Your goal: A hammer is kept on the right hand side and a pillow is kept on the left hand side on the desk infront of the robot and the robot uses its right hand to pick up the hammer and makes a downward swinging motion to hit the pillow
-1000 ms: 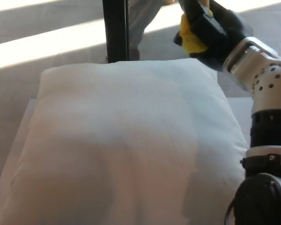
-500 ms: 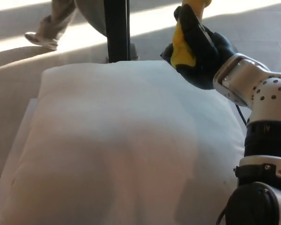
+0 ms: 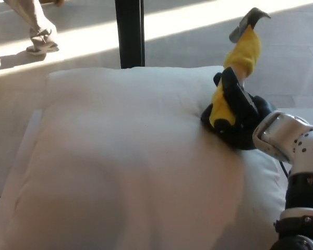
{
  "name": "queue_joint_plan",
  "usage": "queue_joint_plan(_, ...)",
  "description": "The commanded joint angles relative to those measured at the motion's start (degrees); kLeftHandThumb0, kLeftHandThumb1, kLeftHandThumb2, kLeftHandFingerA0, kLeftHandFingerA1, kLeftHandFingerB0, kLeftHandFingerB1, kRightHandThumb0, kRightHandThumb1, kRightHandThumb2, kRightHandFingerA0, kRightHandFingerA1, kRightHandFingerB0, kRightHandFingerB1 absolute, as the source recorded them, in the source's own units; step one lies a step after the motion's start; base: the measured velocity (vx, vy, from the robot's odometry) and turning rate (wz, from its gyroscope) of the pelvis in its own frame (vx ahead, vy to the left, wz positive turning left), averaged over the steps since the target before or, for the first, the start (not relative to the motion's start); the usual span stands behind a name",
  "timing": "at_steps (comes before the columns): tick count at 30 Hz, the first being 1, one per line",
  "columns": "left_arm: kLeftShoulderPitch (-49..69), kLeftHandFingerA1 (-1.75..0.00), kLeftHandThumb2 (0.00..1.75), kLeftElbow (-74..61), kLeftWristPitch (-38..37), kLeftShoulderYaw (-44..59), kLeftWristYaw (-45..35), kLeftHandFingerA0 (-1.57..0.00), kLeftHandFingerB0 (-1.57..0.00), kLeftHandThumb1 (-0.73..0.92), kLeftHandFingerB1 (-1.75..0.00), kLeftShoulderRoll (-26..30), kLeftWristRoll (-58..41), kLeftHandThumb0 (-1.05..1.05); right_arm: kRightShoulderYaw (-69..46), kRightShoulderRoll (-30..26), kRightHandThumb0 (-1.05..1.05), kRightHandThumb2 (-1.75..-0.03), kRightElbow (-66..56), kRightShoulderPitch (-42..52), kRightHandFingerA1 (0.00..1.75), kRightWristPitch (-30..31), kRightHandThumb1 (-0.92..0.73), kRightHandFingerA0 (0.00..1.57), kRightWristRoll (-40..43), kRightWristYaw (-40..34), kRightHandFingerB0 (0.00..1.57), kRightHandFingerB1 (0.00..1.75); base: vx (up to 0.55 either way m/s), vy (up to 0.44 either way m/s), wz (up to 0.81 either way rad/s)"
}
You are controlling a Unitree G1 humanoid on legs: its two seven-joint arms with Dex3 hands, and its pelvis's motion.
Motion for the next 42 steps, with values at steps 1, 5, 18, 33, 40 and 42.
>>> queue_joint_plan(1, 1.2, -0.57, 0.60, -1.6, -1.9, -0.5, -1.3, -0.73, -0.59, 0.67, -0.51, 2.2, 0.1, -0.57, 6.6, 27.1, -0.66, -1.12, -7.0, 22.2, 1.55, 2.7, -0.75, 1.36, 0.2, -8.1, 1.06, 1.39, 0.00, 0.000, 0.00)
queue_joint_plan(5, 0.0, -0.56, 0.60, -1.1, -0.6, -0.9, -0.4, -0.72, -0.60, 0.67, -0.52, 3.1, 0.6, -0.56, 11.3, 27.6, -0.44, -0.76, -6.8, 28.0, 1.75, 6.7, -0.92, 1.11, 0.0, -7.0, 0.75, 1.62, 0.00, 0.000, 0.00)
queue_joint_plan(18, -2.2, -0.59, 0.60, -0.9, -0.5, -1.0, -0.5, -0.75, -0.62, 0.65, -0.53, 4.9, 0.6, -0.55, 21.1, 23.3, -0.43, -0.85, -5.2, 33.1, 1.75, 7.0, -0.84, 1.13, 0.5, -7.3, 0.80, 1.53, 0.00, 0.000, 0.00)
queue_joint_plan(33, -2.8, -0.57, 0.59, -0.1, 0.2, -0.1, -0.1, -0.77, -0.63, 0.63, -0.52, 4.5, -0.3, -0.57, 23.9, 20.4, -0.51, -0.79, -6.3, 31.1, 1.75, 5.3, -0.89, 1.14, 4.2, -9.6, 0.81, 1.59, 0.00, 0.000, 0.00)
queue_joint_plan(40, -1.8, -0.57, 0.60, 0.0, -0.2, -0.6, -0.2, -0.77, -0.64, 0.65, -0.52, 4.1, 0.3, -0.58, 19.5, 19.7, -0.49, -0.72, -8.3, 26.6, 1.75, 5.0, -0.91, 1.11, 7.8, -15.2, 0.72, 1.67, 0.00, 0.000, 0.00)
queue_joint_plan(42, -1.5, -0.56, 0.60, 0.1, 0.0, -0.7, -0.5, -0.76, -0.63, 0.65, -0.51, 4.2, 0.3, -0.58, 20.8, 17.7, -0.50, -0.73, -9.5, 25.6, 1.75, 5.0, -0.90, 1.11, 8.3, -13.0, 0.78, 1.71, 0.00, 0.000, 0.00)
